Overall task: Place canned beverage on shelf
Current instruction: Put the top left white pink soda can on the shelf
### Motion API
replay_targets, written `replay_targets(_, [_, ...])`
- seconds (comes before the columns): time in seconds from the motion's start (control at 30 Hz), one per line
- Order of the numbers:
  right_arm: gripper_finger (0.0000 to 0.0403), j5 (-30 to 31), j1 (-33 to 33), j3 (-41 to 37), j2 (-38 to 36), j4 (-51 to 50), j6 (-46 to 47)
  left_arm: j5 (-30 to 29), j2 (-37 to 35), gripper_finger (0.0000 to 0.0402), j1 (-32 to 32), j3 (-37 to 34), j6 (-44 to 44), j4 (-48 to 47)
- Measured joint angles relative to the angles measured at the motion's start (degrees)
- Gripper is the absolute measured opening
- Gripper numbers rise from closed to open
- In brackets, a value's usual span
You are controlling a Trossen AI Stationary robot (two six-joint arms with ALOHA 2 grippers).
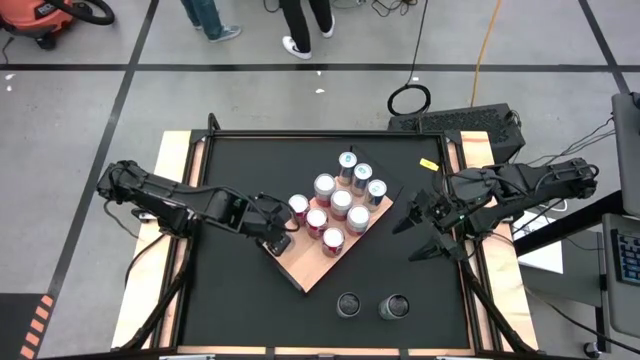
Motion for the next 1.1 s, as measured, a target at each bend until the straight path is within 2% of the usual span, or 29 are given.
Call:
replay_targets(0.57, [0.0393,0.0,0.0,0.0,0.0,0.0,0.0,0.4,0.2,0.0264,1.6,1.2,1.6,-2.6])
replay_targets(0.9, [0.0393,0.0,0.0,0.0,0.0,0.0,-0.2,0.3,0.2,0.0325,1.6,1.4,1.5,-2.1])
replay_targets(1.1, [0.0393,0.0,0.0,0.0,0.0,0.0,-0.2,0.2,0.2,0.0335,1.6,1.4,1.5,-2.2])
